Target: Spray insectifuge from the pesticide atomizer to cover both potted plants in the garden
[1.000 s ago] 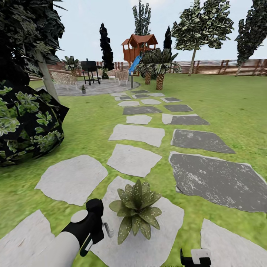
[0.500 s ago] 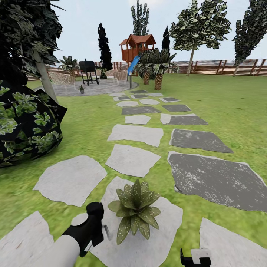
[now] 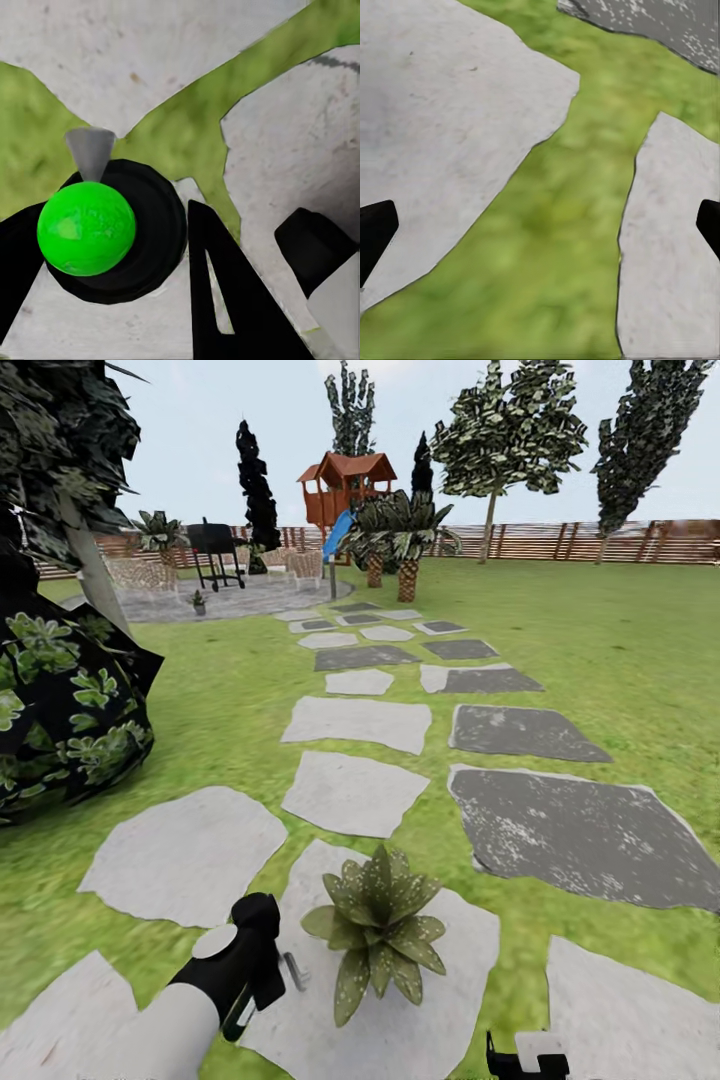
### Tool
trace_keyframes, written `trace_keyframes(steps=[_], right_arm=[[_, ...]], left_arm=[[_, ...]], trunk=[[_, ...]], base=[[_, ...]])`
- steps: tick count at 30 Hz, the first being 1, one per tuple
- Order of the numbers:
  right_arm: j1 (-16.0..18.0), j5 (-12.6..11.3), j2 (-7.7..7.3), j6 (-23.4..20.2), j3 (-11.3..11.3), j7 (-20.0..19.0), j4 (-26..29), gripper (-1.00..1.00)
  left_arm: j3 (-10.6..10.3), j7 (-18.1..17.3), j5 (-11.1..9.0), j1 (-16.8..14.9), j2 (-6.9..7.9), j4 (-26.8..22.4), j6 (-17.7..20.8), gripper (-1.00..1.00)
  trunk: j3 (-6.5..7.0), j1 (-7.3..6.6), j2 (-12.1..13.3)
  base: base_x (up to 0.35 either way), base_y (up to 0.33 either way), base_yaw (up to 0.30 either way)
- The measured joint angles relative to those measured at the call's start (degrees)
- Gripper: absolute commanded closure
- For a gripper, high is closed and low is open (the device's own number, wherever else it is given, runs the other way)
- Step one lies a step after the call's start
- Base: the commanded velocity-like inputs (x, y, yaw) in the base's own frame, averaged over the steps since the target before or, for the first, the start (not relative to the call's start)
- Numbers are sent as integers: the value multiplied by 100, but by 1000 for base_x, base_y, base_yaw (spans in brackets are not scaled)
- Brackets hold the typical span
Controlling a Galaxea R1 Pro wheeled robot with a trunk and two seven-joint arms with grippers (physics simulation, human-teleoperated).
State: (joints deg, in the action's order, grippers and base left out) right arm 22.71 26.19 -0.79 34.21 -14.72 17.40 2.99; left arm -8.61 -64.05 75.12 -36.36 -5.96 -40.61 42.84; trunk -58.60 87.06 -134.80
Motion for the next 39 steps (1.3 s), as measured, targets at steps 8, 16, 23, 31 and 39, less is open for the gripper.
trace_keyframes(steps=[8,16,23,31,39], right_arm=[[0,0,0,0,0,2,5,-100],[1,0,-8,1,2,10,1,-100],[1,0,-9,1,2,7,4,-100],[0,0,-9,0,0,3,1,-100],[0,0,-9,1,0,1,3,-100]], left_arm=[[-15,-13,6,-80,-11,-234,-18,100],[-240,-385,78,-79,-9,-387,-46,100],[-525,-950,95,-81,30,-415,-66,100],[-521,-971,95,-98,13,-413,-53,100],[-517,-945,94,-107,-3,-413,-5,100]], trunk=[[0,-1,0],[0,1,0],[0,1,0],[0,2,0],[0,-1,0]], base=[[249,253,-260],[32,42,-27],[-5,4,-15],[-126,232,-268],[190,274,-290]])
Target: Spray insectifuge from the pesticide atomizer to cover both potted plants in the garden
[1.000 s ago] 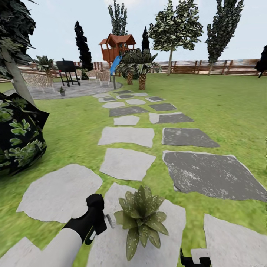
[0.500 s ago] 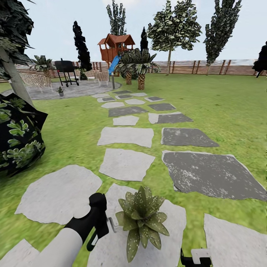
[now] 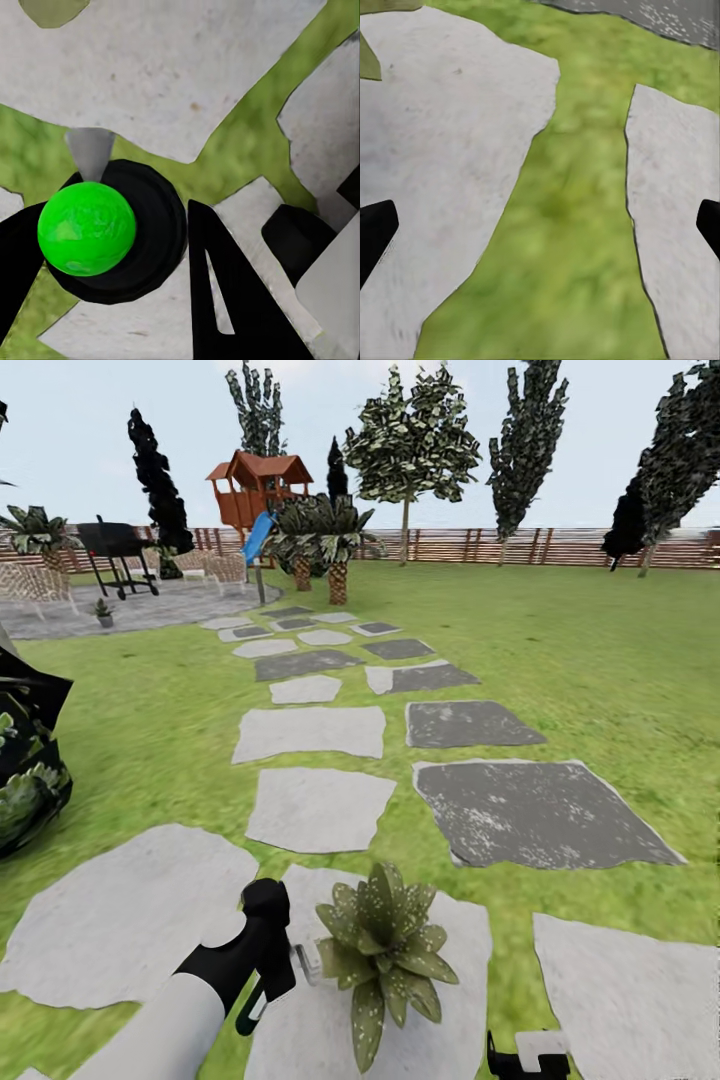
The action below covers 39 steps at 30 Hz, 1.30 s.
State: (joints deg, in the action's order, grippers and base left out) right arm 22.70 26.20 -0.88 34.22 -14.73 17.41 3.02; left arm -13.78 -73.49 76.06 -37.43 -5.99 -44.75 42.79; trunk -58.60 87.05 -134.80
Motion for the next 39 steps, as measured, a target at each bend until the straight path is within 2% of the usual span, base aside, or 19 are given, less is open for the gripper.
trace_keyframes(steps=[3,6,9,16,21,23,25,28,30,32,34,35,39], right_arm=[[1,0,4,0,1,1,-3,-100],[1,0,9,1,1,3,-2,-100],[2,0,9,1,2,4,-3,-100],[2,0,9,1,2,5,-3,-100],[2,0,9,1,2,7,-1,-100],[2,0,8,1,2,5,2,-100],[2,0,7,1,2,7,-1,-100],[2,0,9,1,2,7,1,-100],[2,0,9,1,2,6,-1,-100],[2,0,8,1,2,10,2,-100],[2,0,6,4,1,11,4,-100],[2,0,3,5,1,11,4,-100],[2,0,0,10,1,11,4,-100]], left_arm=[[-5,-4,-2,-4,-26,-7,-1,100],[-13,-10,5,-104,-122,-15,-1,100],[-24,-15,13,-106,-86,1,-31,100],[-9,-26,8,-80,113,57,-70,100],[-22,31,-14,-56,124,99,-69,100],[-18,82,-9,102,125,110,-61,100],[4,320,-32,279,125,110,-57,100],[55,458,-74,310,102,103,-37,100],[67,420,-217,316,56,97,-21,100],[41,293,-592,305,62,101,-45,100],[20,197,-833,263,89,98,-74,100],[16,174,-885,245,101,97,-81,100],[0,179,-868,220,123,89,-58,100]], trunk=[[0,0,0],[0,2,0],[0,3,0],[0,4,0],[0,4,0],[-1,3,0],[0,3,0],[0,2,0],[0,2,0],[0,2,0],[0,2,0],[0,2,0],[0,3,0]], base=[[195,179,-172],[27,22,-19],[4,3,-3],[-49,0,0],[-187,0,0],[-15,0,0],[-3,0,0],[0,0,0],[0,0,0],[0,0,0],[0,0,0],[0,0,0],[0,0,-11]])
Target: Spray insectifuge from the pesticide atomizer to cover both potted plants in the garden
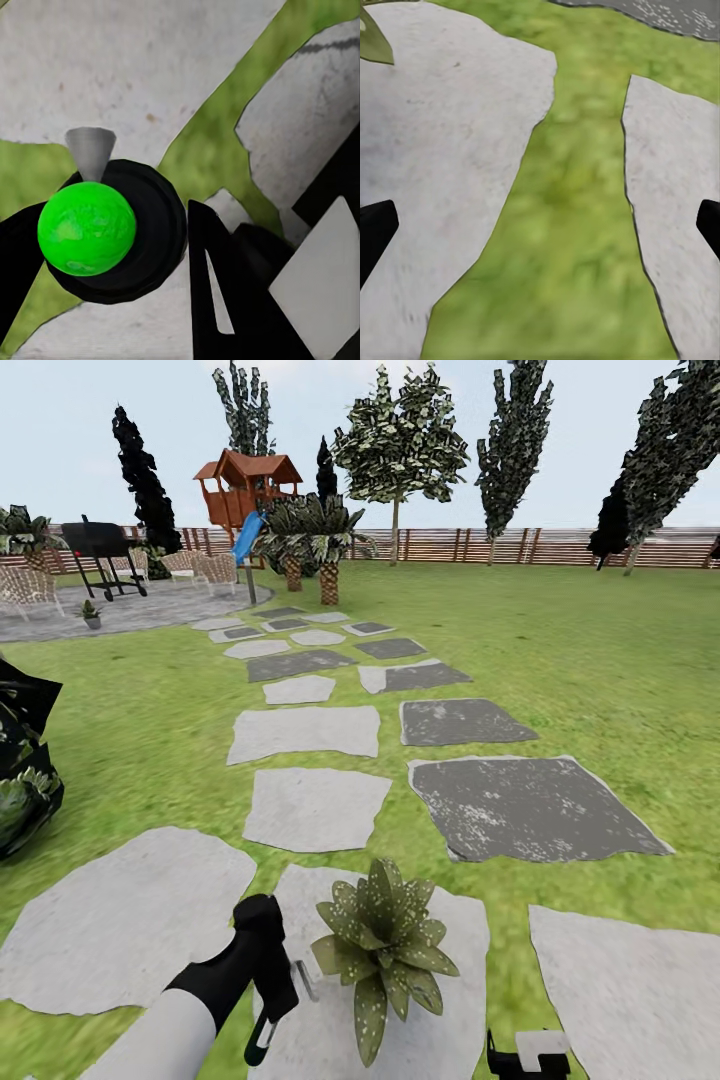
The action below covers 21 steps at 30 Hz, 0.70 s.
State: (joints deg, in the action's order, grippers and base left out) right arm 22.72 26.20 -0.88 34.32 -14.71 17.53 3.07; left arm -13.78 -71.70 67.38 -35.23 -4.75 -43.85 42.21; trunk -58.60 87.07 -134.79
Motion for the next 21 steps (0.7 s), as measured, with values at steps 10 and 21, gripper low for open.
trace_keyframes(steps=[10,21], right_arm=[[-2,0,0,-1,-1,-3,-7,-100],[0,0,0,-1,-1,-2,-1,-100]], left_arm=[[-13,65,242,17,-25,8,45,100],[-24,83,247,20,-40,4,64,100]], trunk=[[0,1,0],[0,-3,0]], base=[[-132,182,-267],[171,252,-51]])
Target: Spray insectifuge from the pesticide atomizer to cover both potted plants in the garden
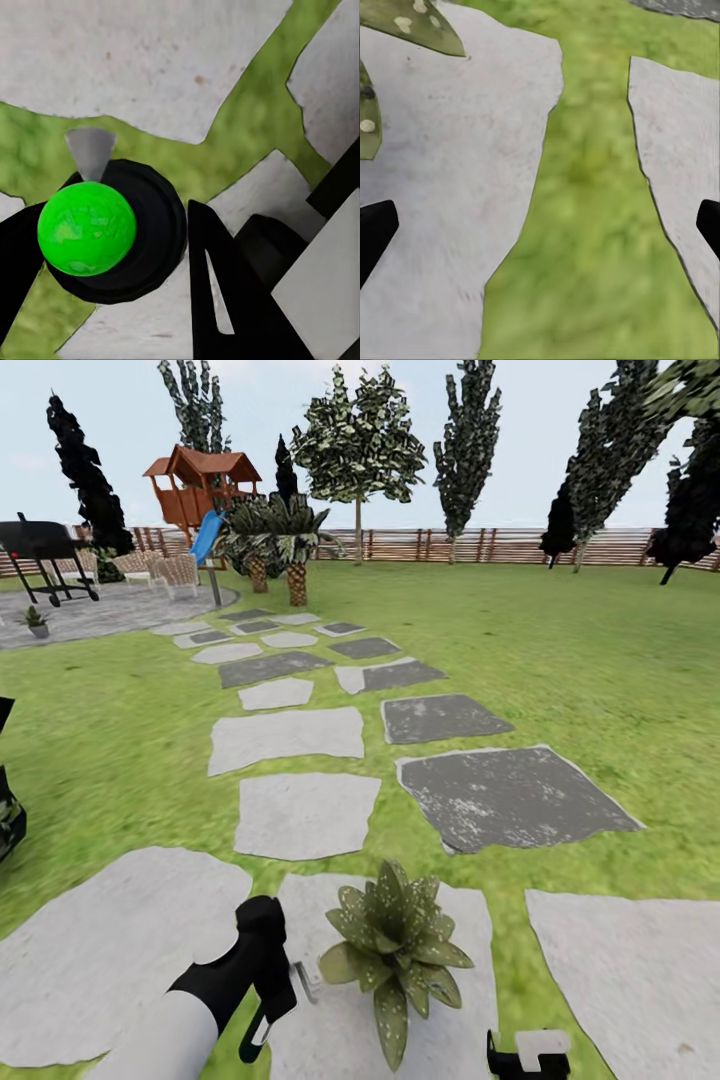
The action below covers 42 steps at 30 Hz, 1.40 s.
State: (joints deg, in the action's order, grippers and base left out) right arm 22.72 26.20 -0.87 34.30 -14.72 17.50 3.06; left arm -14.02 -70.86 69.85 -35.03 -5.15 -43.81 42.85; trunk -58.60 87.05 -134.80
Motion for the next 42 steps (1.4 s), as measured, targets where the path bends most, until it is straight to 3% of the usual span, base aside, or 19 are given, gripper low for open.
trace_keyframes(steps=[4,6,9,15,18,19,22,24,31,42], right_arm=[[0,0,0,1,-2,2,4,-100],[0,0,0,1,0,2,2,-100],[0,0,0,1,0,2,1,-100],[0,0,0,1,1,2,1,-100],[0,4,2,1,0,2,-1,-100],[0,1,1,1,0,2,0,-100],[0,1,0,1,1,2,0,-100],[0,0,0,1,1,2,0,-100],[0,0,0,0,1,1,0,-100],[0,0,0,1,1,2,1,-100]], left_arm=[[-25,73,28,37,8,2,-10,100],[-10,344,172,52,30,7,-11,100],[22,528,222,67,35,9,-8,100],[22,623,182,90,38,261,-74,100],[27,981,161,94,4,397,-83,100],[38,1086,117,95,1,414,-84,100],[61,1165,-373,95,33,419,-360,100],[65,1171,-503,95,45,425,-606,100],[66,1536,-541,100,98,513,-669,100],[59,1583,-546,98,163,631,-678,100]], trunk=[[0,2,0],[0,3,0],[0,3,0],[0,3,0],[0,3,0],[0,3,0],[0,3,0],[0,3,0],[0,5,0],[0,2,0]], base=[[71,50,0],[6,4,0],[1,1,0],[0,0,0],[0,0,0],[0,0,0],[0,0,0],[0,0,0],[-80,66,0],[55,138,-141]])
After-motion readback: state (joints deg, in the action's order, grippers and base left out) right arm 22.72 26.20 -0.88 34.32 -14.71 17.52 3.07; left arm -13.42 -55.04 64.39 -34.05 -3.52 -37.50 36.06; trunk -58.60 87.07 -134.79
